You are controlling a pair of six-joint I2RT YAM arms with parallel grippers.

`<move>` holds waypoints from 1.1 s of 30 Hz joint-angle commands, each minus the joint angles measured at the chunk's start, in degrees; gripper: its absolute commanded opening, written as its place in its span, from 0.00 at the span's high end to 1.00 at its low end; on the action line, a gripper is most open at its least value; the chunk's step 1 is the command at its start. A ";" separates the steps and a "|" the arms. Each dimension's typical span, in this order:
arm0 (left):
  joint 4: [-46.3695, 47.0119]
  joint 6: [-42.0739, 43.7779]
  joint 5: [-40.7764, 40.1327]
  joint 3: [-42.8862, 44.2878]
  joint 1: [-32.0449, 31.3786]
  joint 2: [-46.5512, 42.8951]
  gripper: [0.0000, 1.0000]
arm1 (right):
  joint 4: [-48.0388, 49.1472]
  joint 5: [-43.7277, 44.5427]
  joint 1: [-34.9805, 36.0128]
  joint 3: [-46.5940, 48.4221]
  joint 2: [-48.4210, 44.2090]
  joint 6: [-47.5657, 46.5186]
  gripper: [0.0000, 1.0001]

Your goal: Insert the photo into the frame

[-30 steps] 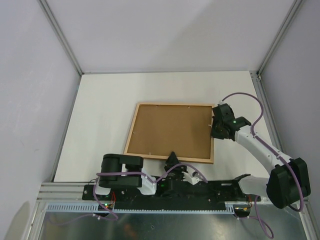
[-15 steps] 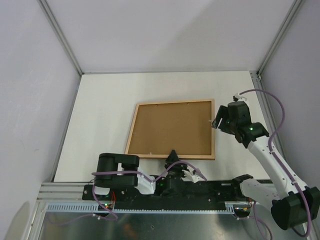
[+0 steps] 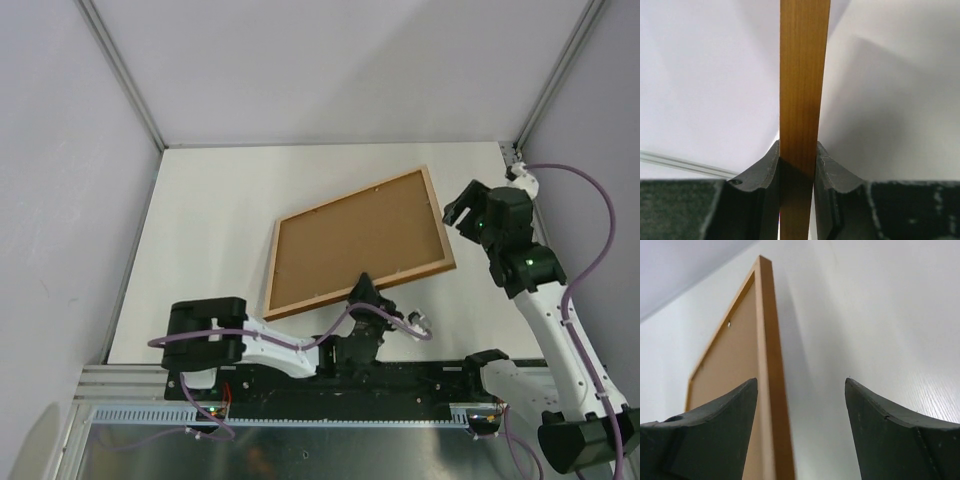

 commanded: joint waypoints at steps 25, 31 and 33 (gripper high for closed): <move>-66.06 -41.15 33.19 45.65 23.45 -19.01 1.00 | 2.93 -7.30 -10.03 8.17 3.83 1.49 0.25; -76.98 -52.88 45.06 54.22 32.63 -14.30 1.00 | 2.47 -11.49 -10.09 7.02 7.39 0.66 0.26; -79.37 -56.86 49.47 56.33 36.20 -12.75 1.00 | 2.60 -12.32 -10.02 6.12 8.12 0.31 0.26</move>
